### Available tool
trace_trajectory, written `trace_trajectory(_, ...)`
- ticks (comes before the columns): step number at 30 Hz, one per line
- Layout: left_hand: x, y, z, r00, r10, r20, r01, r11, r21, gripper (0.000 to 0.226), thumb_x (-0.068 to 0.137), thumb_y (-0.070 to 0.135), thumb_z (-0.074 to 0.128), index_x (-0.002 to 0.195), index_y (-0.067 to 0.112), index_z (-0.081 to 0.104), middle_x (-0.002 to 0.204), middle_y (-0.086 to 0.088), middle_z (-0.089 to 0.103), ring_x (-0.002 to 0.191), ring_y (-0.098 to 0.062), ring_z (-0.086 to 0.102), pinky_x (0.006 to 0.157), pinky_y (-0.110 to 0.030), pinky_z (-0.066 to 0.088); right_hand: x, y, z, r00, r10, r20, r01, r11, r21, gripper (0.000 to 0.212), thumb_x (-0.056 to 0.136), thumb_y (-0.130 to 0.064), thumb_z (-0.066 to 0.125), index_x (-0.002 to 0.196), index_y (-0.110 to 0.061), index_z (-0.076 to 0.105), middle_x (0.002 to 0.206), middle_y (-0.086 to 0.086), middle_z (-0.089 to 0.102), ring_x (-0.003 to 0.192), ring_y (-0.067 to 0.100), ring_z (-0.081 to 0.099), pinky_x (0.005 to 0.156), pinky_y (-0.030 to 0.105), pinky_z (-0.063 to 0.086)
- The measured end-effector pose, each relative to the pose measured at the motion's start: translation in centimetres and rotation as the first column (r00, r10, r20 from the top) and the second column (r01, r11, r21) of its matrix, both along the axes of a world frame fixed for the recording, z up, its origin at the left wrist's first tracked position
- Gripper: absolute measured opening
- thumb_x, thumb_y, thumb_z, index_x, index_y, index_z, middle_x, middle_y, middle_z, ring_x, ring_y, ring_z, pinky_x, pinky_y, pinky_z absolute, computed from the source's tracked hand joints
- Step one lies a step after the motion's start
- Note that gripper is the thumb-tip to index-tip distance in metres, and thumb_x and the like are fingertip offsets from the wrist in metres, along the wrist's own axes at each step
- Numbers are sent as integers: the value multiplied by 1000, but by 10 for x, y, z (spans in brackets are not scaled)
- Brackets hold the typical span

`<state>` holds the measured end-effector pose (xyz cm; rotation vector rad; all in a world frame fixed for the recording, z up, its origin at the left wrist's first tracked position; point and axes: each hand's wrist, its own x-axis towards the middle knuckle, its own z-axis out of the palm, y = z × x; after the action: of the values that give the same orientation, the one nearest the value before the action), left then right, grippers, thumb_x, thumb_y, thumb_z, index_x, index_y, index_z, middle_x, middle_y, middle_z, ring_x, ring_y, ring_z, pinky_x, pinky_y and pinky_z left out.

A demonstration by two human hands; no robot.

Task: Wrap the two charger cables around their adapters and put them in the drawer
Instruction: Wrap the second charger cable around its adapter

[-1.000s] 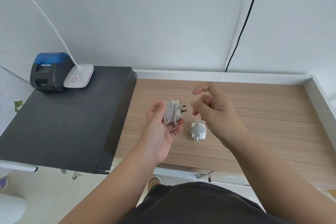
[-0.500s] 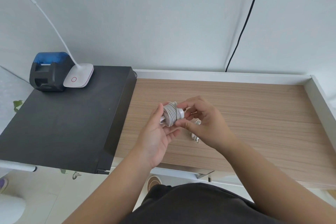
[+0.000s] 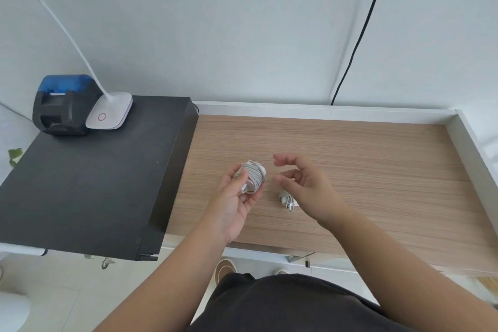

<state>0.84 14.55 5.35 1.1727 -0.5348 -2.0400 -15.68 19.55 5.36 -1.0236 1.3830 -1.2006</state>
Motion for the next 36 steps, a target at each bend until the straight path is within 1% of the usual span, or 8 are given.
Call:
trace_trajectory(5,3,-7,-36,995,-49,92,48,999,9,28,93,11,59,121,17,56,122,-17,64,111,-29,61,90,-34,52,13,-27,-31,983,-93,158,37,945,325,33,93,-4,50,124,-12,56,108,12,66,90,20,64,84,29,52)
trace_trajectory(9,7,-11,-60,977,-86,196,94,995,-31,30,90,14,65,117,25,56,119,-7,67,112,-23,63,96,-37,49,20,-43,-53,985,-111,134,43,900,433,29,93,-9,48,120,-14,59,101,11,66,86,17,64,78,26,49)
trace_trajectory(12,14,-17,-76,912,-146,384,219,963,-155,47,84,15,73,126,17,53,119,-3,68,108,-16,64,98,-35,48,22,-50,-61,995,-90,43,61,887,457,32,90,-8,45,117,-16,60,95,7,69,83,16,65,80,29,49)
trace_trajectory(16,25,-32,-94,784,-220,580,422,875,-238,50,70,22,86,110,20,56,110,3,72,106,-16,65,97,-36,50,25,-59,-64,998,-26,-65,54,878,476,37,87,-1,41,115,-19,59,86,-2,69,87,15,64,85,31,52)
trace_trajectory(19,30,-43,-107,692,-270,670,540,809,-232,51,66,31,88,105,24,55,111,6,71,107,-12,62,96,-32,47,28,-62,-68,991,21,-134,49,865,499,40,86,-2,41,112,-25,59,97,-1,69,97,19,64,92,38,52)
trace_trajectory(23,27,-51,-111,653,-286,701,593,769,-239,51,62,47,81,103,31,54,113,10,68,110,-5,58,95,-24,43,32,-63,-70,983,49,-177,48,863,503,39,86,-5,40,115,-24,59,113,0,67,103,19,63,91,37,53)
trace_trajectory(33,32,-57,-111,559,-201,805,646,714,-270,49,82,43,71,125,23,55,123,7,51,96,3,48,77,-10,38,32,-61,-61,957,106,-269,40,872,489,40,91,-16,43,130,-24,51,120,-1,61,84,13,57,66,26,44)
trace_trajectory(36,43,-53,-110,556,-194,808,621,743,-249,55,84,49,67,131,24,51,130,6,44,101,-3,49,78,-13,38,28,-47,-62,942,54,-332,101,895,434,43,91,-11,39,128,-28,53,121,-5,56,95,13,57,79,31,50)
